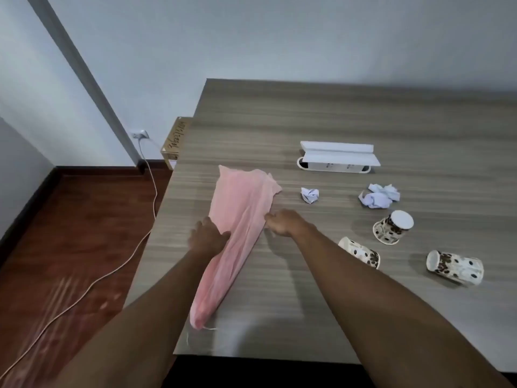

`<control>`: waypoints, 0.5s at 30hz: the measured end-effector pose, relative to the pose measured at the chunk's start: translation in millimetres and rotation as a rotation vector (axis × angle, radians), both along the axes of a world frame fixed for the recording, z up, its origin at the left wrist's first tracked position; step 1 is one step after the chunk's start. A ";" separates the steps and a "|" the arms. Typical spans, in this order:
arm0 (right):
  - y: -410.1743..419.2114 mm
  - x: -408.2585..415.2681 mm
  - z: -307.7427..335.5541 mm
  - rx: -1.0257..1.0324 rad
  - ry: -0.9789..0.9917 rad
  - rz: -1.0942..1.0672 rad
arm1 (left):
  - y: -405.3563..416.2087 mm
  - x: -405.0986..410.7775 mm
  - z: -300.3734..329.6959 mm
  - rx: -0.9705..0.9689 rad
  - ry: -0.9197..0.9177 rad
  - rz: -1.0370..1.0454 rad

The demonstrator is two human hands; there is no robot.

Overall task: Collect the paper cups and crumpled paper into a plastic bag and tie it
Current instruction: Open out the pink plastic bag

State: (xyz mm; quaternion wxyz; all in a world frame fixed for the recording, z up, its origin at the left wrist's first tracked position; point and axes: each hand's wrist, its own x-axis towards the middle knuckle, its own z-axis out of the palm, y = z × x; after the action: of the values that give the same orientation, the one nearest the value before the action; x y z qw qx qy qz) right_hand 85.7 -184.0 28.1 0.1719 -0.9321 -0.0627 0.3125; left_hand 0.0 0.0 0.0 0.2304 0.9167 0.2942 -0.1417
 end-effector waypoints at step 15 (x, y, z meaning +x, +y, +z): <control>-2.1 -41.1 14.5 0.295 0.090 -0.368 | -14.3 -38.5 28.6 -0.292 -0.431 0.179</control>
State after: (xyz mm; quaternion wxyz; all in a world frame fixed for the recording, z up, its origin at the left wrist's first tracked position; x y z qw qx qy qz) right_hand 44.7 -186.1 42.6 0.3628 -0.8777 0.0713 0.3047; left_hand -38.5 -14.3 28.6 0.4289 0.8531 0.2947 0.0368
